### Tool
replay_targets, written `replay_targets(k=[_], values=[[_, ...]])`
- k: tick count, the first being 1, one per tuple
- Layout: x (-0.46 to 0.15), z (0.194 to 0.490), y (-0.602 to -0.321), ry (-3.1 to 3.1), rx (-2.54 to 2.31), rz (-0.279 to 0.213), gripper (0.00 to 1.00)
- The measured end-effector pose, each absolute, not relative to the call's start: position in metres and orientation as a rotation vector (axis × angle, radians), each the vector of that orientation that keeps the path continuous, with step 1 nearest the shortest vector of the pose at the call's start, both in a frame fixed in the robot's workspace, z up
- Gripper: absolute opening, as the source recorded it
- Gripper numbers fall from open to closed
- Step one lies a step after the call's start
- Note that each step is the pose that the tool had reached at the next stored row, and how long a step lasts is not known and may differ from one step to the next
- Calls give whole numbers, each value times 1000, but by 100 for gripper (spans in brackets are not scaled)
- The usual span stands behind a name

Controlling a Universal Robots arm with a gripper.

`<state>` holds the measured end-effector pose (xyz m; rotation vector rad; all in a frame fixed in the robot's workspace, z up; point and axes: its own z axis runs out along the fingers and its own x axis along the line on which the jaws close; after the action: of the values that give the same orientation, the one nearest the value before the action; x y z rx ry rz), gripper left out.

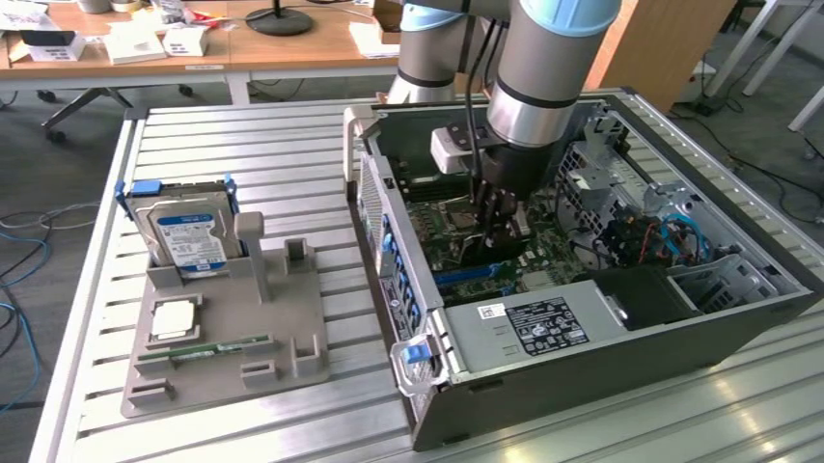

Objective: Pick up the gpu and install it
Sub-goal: 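Insert the gpu into the slot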

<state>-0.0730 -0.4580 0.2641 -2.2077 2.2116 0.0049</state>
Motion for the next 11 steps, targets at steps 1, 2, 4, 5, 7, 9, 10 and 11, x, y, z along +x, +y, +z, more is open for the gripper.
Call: replay_targets(k=[1, 2, 4, 5, 7, 9, 10, 11], values=[[-73, 264, -458, 2212, -2208, 5, 26], [-73, 264, -458, 2212, -2208, 5, 26], [-74, 264, -458, 2212, -2207, 5, 26], [-74, 264, -458, 2212, -2207, 5, 26], [-75, 264, -458, 2212, -2208, 5, 26], [-75, 264, -458, 2212, -2208, 5, 26], [-75, 264, -458, 2212, -2207, 5, 26], [-75, 264, -458, 2212, -2207, 5, 26]])
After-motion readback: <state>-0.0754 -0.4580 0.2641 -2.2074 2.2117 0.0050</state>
